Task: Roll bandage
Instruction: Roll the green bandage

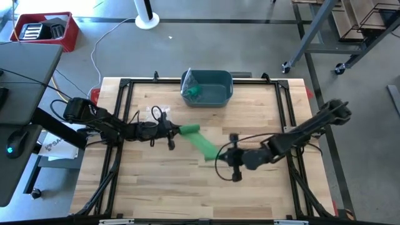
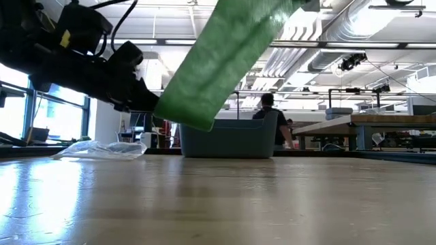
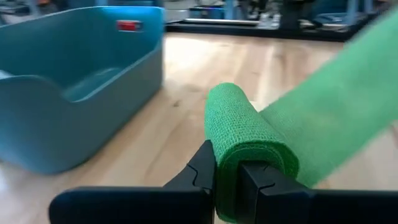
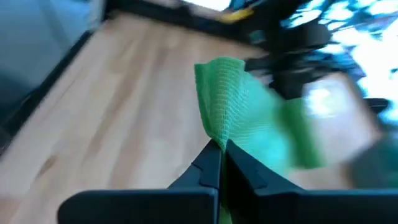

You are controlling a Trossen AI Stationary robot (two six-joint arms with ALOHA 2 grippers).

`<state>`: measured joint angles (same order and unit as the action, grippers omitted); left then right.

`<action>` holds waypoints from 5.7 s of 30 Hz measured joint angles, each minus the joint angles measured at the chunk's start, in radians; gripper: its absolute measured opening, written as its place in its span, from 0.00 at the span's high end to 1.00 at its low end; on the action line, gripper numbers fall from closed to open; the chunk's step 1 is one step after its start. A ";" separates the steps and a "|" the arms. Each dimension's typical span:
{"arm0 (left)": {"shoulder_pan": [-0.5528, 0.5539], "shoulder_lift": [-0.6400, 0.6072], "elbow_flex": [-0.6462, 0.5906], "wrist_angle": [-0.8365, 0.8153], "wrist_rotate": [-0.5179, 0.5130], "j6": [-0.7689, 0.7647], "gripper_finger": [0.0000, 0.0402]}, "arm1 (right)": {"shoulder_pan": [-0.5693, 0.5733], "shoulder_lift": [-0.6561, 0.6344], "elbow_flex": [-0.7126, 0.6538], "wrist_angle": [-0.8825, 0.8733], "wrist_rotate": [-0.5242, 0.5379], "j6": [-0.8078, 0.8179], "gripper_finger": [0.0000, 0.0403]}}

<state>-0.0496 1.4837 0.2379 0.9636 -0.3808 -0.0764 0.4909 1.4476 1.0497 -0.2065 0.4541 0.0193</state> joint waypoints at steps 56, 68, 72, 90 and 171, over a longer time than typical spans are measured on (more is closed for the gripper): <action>-0.084 -0.001 0.076 0.012 0.111 -0.104 0.96 | -0.056 0.012 0.413 -0.460 0.147 -0.017 1.00; -0.151 -0.001 0.182 -0.139 0.166 -0.096 0.96 | -0.361 0.017 0.503 -0.471 0.034 -0.162 1.00; -0.146 0.000 0.181 -0.165 0.160 -0.105 0.96 | -0.416 0.019 0.472 -0.476 0.021 -0.155 1.00; -0.061 0.004 0.189 -0.189 0.055 -0.193 0.96 | -0.194 0.019 0.382 -0.390 -0.580 -0.146 1.00; -0.207 0.040 0.189 -0.081 0.375 -0.129 0.96 | -0.380 0.075 0.630 -0.633 -0.355 -0.132 1.00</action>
<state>-0.2564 1.5242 0.4271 0.8823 -0.0062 -0.2054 0.1111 1.5230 1.6799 -0.8391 0.0993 -0.1132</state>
